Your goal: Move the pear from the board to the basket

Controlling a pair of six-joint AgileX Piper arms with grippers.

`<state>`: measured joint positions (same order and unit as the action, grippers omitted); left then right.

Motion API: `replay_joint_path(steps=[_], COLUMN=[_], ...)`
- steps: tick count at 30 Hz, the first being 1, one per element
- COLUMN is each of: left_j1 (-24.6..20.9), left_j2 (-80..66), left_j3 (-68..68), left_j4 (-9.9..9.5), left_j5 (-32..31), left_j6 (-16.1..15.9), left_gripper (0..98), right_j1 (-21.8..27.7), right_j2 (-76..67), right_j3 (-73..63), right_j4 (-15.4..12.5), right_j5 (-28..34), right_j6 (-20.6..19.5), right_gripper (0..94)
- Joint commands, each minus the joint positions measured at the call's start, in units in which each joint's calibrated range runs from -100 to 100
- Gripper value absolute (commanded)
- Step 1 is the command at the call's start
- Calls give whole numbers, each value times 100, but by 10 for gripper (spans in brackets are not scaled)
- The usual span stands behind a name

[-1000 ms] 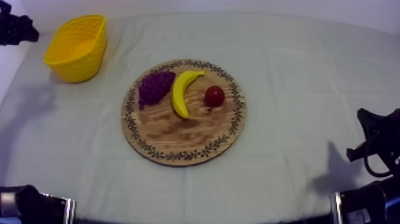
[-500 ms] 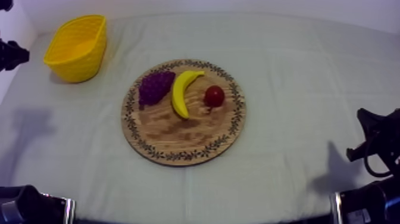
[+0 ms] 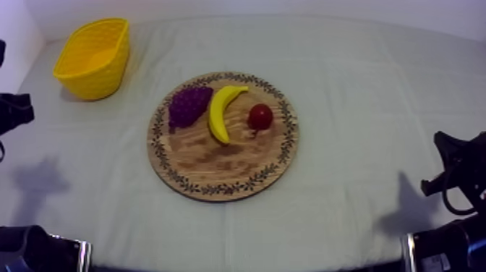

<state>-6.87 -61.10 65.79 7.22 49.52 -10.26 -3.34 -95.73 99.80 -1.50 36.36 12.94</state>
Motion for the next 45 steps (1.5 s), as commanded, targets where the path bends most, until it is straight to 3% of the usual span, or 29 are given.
replay_joint_path(steps=[1, 12, 24, 34, 39, 45], left_j1=[8, 101, 58, 261, 293, 299], left_j2=[-539, -2071, -3213, -3827, -3865, -3872], left_j3=[491, 1951, 2925, 3228, 3276, 3285], left_j4=[-1, -146, -374, -838, -890, -899], left_j5=[-99, -450, -819, -1218, -1278, -1288], left_j6=[25, 208, 968, 1561, 1810, 1874], left_gripper=[146, 11, 0, 0, 0, 0], right_j1=[-3, -3, -3, -3, -3, -3], right_j2=[-3, -3, -3, -3, -3, -3], right_j3=[-2, -2, -2, -2, -2, -2], right_j4=[1, 1, 1, 1, 1, 1], right_j5=[2, 2, 2, 2, 2, 2], right_j6=[1, 2, 0, -1, 1, 3], right_gripper=[4, 4, 4, 4, 4, 4])
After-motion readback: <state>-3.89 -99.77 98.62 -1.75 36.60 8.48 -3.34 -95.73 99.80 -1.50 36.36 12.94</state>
